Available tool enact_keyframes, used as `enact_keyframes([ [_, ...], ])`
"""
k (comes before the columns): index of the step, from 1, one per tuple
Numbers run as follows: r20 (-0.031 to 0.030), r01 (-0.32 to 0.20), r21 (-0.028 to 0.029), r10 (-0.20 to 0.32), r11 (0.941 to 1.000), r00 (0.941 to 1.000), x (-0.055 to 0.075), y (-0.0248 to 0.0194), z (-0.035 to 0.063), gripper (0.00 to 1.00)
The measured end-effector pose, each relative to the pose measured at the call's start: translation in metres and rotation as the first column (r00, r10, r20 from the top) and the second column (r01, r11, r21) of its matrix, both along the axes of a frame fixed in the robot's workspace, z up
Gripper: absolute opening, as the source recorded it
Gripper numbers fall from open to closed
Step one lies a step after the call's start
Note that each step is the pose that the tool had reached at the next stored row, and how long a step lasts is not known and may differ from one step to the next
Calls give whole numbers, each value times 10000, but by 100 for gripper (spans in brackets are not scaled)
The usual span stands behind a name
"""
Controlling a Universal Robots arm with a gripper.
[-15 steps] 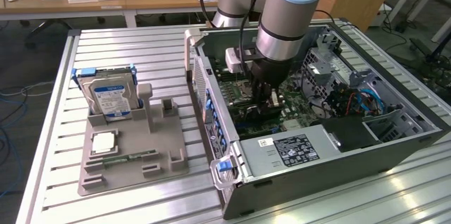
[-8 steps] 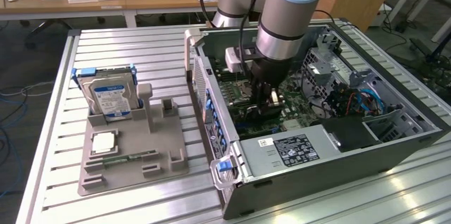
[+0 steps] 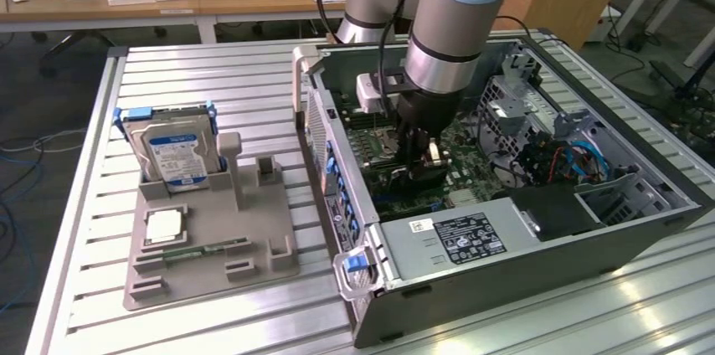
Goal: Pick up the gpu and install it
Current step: 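Insert the gpu into the slot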
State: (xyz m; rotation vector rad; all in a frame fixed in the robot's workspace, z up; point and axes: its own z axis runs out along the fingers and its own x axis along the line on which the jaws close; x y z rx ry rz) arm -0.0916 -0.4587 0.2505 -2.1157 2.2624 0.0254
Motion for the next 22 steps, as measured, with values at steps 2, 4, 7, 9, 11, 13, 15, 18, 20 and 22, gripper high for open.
enact_keyframes([
  [2, -1, 0, -1, 0, 10000, 10000, 0, 0, 0, 46],
  [4, -1, -1, 0, 1, 10000, 10000, 0, 0, 0, 46],
  [7, -2, 0, -7, 0, 10000, 10000, 0, -1, 2, 39],
  [9, -2, 0, -4, 0, 10000, 10000, 0, -1, 2, 31],
  [11, -2, 0, -2, 0, 10000, 10000, 0, 0, 1, 31],
  [13, 0, 0, -1, 0, 10000, 10000, 0, 0, 0, 31],
  [15, 0, 0, 0, 0, 10000, 10000, 0, 0, 0, 31],
  [18, 2, 0, 1, 0, 10000, 10000, -10, 0, -5, 31],
  [20, 1, 0, 2, 0, 10000, 10000, -19, 1, -7, 31],
  [22, 0, -2, 1, 2, 10000, 10000, -19, 0, -6, 31],
])
